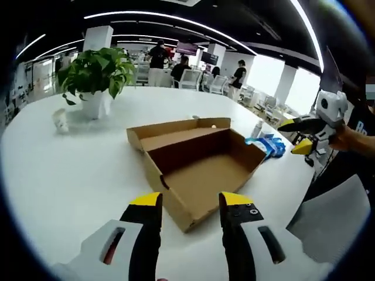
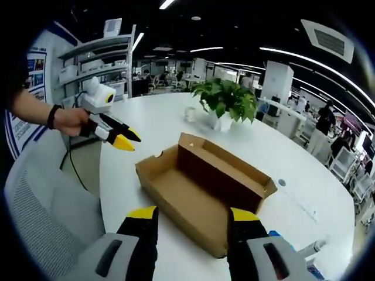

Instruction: Operate the shoe box by opening the lid, removing the specified soft item, and placing it in the target area until the item is outside and the box remains undamaged.

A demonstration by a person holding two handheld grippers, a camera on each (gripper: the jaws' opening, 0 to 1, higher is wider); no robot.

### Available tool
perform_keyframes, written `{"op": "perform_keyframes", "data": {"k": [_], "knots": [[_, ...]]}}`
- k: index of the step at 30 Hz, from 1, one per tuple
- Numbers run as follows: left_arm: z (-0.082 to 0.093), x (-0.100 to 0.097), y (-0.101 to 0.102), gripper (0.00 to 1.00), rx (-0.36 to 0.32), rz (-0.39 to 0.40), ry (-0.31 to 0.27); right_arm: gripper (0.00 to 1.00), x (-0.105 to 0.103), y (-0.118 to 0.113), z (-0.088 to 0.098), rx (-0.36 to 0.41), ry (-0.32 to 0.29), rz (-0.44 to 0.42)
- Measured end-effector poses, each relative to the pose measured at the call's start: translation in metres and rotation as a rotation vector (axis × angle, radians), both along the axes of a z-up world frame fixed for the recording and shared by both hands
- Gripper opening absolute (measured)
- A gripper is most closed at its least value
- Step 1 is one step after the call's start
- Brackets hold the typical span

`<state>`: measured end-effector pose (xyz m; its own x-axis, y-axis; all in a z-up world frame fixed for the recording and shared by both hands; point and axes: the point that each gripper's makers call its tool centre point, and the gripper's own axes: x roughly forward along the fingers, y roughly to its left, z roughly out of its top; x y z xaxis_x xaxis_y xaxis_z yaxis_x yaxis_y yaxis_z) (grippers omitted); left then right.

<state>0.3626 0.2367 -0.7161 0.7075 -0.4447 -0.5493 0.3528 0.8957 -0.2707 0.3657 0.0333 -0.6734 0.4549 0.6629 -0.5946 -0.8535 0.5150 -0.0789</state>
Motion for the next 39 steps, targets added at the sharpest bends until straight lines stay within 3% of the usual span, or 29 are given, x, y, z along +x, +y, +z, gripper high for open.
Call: {"op": "perform_keyframes", "data": {"k": [6, 19, 24, 28, 39], "knots": [[-0.012, 0.005, -0.001, 0.39, -0.005, 0.036, 0.034, 0.46, -0.017, 0.008, -0.009, 0.012, 0.02, 0.01], [-0.048, 0.018, -0.008, 0.39, -0.043, 0.115, 0.151, 0.47, -0.037, -0.006, -0.026, 0.033, 0.083, -0.029], [-0.06, 0.021, -0.015, 0.37, -0.011, 0.11, 0.186, 0.47, -0.043, -0.015, -0.029, 0.034, 0.095, -0.055], [-0.067, 0.023, -0.021, 0.28, 0.007, 0.101, 0.207, 0.47, -0.046, -0.021, -0.031, 0.039, 0.105, -0.085], [-0.073, 0.021, -0.007, 0.18, 0.08, 0.128, 0.249, 0.46, -0.051, -0.033, -0.038, 0.049, 0.127, -0.133]]}}
